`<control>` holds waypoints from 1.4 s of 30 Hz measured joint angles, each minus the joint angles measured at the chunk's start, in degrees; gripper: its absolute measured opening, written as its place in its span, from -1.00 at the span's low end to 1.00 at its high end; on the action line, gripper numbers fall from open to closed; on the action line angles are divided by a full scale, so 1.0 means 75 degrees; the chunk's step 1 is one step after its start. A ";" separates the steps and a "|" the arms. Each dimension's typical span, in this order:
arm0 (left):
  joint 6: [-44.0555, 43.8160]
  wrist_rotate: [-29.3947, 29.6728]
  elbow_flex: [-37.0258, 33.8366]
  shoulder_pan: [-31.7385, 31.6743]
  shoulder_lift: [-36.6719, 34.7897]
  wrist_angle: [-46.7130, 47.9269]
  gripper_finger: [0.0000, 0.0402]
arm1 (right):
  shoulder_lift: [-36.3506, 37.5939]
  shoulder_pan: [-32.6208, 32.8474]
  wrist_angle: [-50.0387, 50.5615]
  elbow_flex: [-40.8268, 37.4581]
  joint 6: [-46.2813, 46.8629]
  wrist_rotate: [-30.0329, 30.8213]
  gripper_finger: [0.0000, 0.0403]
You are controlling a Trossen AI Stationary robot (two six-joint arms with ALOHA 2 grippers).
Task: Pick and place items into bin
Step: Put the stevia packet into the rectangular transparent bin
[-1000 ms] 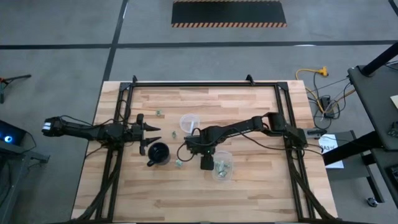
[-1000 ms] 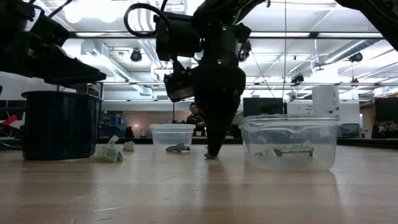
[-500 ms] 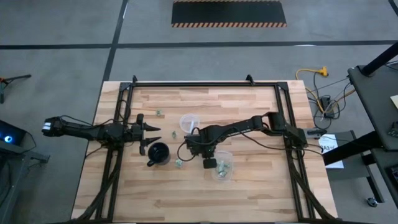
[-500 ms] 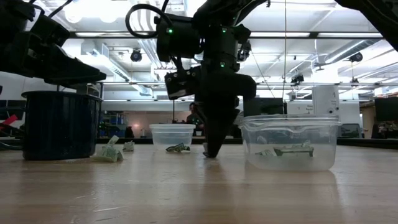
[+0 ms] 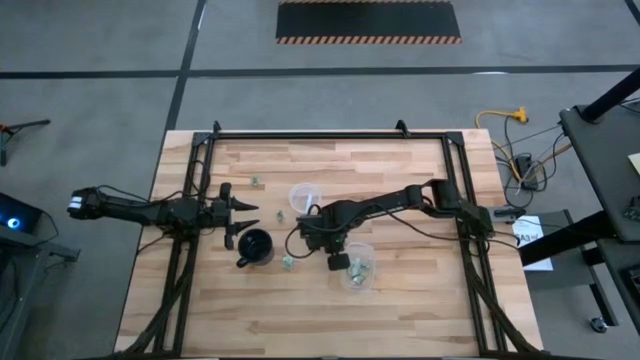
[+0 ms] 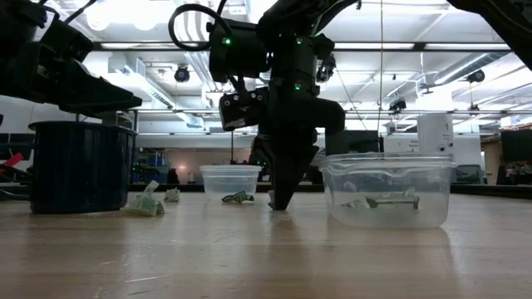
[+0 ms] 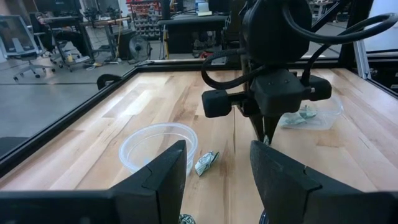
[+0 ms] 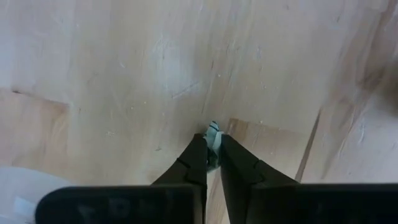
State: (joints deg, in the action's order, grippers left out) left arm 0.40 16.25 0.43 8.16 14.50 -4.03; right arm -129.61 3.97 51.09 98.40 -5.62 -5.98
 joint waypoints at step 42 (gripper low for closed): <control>-0.0003 0.0000 -0.0003 -0.0003 0.0011 0.0000 -0.19 | 0.3089 0.0020 -0.1489 -0.2778 -0.0130 -0.0107 -0.94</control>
State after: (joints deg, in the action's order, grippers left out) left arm 0.38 16.25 0.41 8.14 14.59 -4.03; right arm -106.44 4.12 39.92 77.57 -6.59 -6.78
